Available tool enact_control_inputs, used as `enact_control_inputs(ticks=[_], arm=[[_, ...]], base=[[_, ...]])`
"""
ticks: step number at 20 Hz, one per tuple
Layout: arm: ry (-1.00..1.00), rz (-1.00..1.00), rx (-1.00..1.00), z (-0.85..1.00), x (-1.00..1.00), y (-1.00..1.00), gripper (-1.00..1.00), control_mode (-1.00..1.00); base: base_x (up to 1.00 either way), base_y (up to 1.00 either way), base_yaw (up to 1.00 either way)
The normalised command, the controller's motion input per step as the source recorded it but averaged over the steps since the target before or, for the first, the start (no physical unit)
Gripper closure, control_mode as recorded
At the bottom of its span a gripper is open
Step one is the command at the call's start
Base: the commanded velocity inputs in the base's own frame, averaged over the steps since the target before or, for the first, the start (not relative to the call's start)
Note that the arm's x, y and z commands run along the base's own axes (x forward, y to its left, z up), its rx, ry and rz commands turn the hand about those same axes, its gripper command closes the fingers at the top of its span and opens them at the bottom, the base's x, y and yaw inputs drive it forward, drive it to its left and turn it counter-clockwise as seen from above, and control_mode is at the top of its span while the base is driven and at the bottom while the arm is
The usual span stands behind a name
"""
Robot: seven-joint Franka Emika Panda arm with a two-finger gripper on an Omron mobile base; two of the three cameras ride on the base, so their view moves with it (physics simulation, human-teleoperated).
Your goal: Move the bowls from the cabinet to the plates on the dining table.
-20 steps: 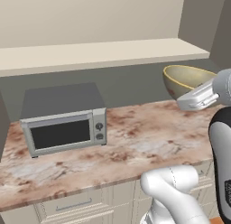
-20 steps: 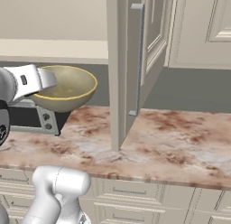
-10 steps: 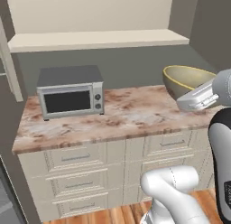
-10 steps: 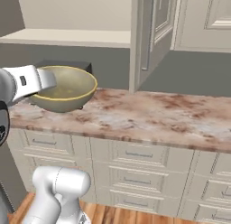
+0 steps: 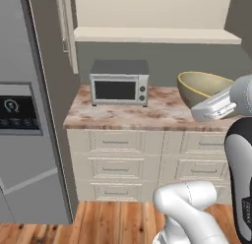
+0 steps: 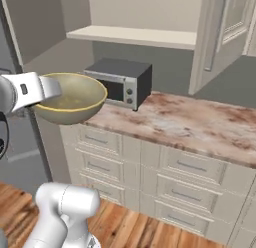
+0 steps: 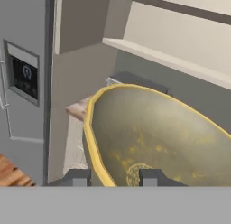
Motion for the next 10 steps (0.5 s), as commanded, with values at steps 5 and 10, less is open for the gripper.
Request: enact_control_inputs(ticks=[5, 10], arm=[[0.00, 0.00, 0.00, 0.00, 0.00, 0.00, 1.00, 1.00], [0.00, 0.00, 0.00, 0.00, 0.00, 0.00, 1.00, 1.00]], base=[[-0.49, 0.33, 0.59], [-0.47, 0.35, 0.58]])
